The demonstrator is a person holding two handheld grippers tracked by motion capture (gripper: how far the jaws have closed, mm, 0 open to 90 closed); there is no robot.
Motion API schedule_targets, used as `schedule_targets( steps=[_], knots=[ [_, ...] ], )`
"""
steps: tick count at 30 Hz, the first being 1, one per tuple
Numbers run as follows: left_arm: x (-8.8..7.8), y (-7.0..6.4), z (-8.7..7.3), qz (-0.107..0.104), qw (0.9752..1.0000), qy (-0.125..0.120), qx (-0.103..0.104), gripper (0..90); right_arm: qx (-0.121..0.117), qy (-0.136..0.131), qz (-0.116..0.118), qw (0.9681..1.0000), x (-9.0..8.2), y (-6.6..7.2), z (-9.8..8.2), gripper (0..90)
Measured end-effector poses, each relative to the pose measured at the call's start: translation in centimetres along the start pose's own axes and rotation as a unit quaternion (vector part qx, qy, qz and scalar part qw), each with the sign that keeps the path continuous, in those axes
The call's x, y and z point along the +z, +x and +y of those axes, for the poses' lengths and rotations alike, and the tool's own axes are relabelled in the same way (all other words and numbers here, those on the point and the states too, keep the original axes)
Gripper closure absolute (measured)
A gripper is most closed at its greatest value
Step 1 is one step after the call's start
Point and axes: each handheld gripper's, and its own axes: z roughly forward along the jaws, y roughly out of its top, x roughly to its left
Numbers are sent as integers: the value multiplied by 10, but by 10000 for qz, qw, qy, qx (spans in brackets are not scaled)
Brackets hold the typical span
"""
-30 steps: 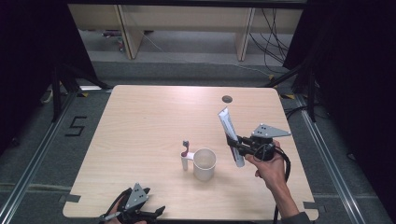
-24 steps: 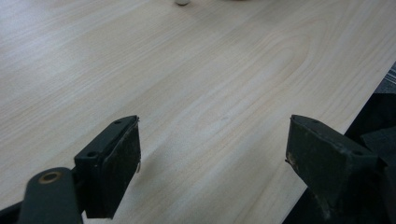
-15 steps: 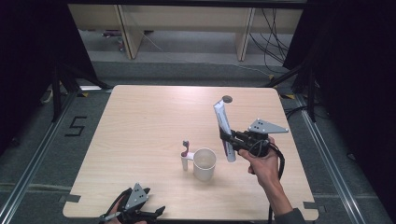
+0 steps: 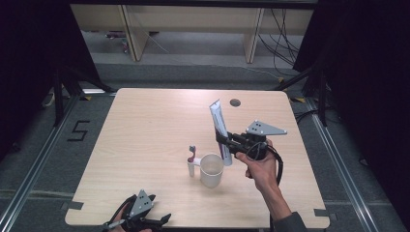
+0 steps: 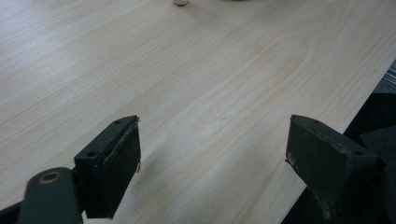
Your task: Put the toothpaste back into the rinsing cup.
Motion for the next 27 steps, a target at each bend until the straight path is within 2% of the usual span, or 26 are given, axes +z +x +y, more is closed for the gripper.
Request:
schedule_targets(
  steps=[3,6,7,8,13,14,21,25,27],
  knots=[
    [-2,2,0,54,9999,100,111,174,-49,6,14,10000,5,2,-1,769],
    [-2,2,1,51,9999,97,115,174,29,66,52,10000,9,4,-3,769],
    [-2,2,1,50,9999,97,116,174,-28,22,54,10000,11,4,-4,769],
    [-2,2,1,51,9999,98,117,174,33,18,102,9999,12,5,-4,769],
    [-2,2,1,52,9999,98,123,174,0,51,87,9999,16,6,-7,769],
    [-2,2,1,51,9999,99,122,174,89,56,132,9999,17,7,-7,768],
    [-2,1,1,45,9999,106,125,175,-33,55,79,9999,19,6,-9,768],
    [-2,2,1,53,9998,133,161,174,35,103,113,9999,21,8,-9,768],
    [-2,2,1,52,9997,144,174,174,-71,81,130,9999,22,7,-9,768]
  ],
)
